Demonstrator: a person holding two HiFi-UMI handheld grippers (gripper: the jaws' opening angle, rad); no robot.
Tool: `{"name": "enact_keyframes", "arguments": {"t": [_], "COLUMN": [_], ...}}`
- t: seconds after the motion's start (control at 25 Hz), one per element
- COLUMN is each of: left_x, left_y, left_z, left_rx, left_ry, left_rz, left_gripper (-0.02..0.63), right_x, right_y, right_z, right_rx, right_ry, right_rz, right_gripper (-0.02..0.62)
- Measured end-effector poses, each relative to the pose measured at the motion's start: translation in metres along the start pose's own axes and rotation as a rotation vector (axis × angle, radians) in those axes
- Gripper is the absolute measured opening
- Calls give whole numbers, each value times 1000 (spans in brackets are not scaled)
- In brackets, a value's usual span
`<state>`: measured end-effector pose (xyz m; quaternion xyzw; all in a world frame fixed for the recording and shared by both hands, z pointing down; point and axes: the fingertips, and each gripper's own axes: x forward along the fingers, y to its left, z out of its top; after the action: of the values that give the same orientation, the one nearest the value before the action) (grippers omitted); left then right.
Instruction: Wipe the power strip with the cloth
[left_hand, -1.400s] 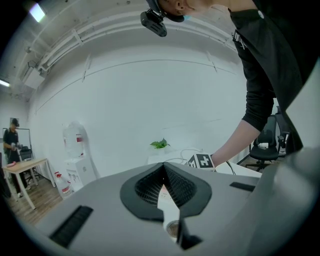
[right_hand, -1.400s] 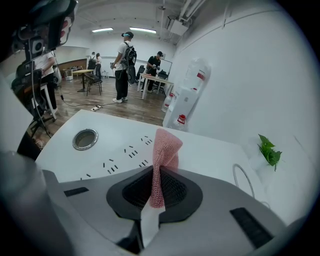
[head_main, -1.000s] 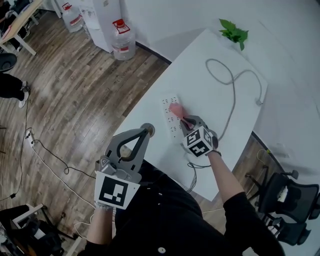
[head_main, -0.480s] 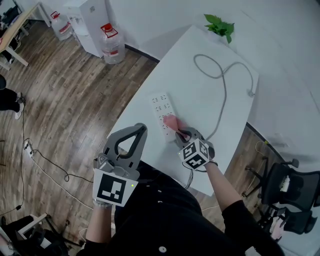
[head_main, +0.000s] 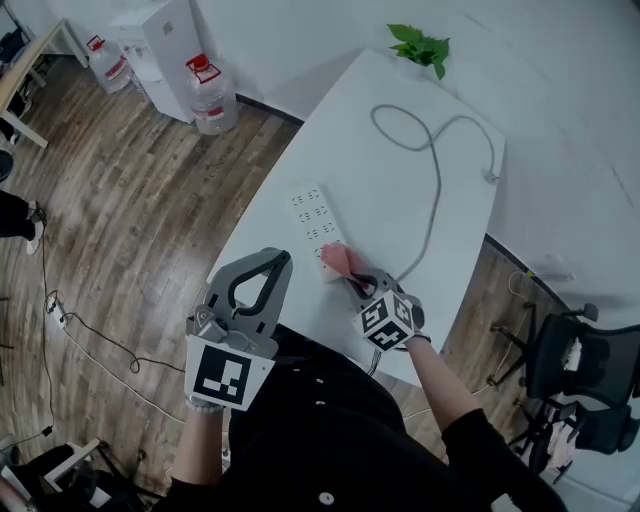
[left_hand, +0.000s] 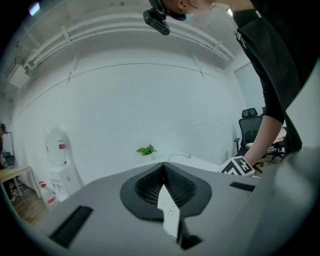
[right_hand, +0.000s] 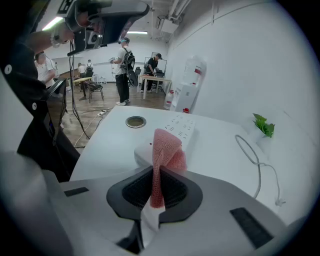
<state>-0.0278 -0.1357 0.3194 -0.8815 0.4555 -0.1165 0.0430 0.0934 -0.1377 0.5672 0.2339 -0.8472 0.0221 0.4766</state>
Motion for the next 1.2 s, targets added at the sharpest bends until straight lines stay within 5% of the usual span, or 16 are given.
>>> {"name": "enact_keyframes", "arguments": {"t": [0.48,1.2], "left_x": [3,-15], "left_y": [0,18], "left_z": [2,-8], "left_rx": [5,-8], "left_ry": [-6,15], "left_rz": [0,79], "left_gripper": [14,14], "right_x": [-17,-22], "right_y": [-19,-93], "right_z": [9,100], "right_rx": [21,-111], "right_ry": [-33,-164], "right_rz": [-62,-179], "right_gripper": [49,49]}}
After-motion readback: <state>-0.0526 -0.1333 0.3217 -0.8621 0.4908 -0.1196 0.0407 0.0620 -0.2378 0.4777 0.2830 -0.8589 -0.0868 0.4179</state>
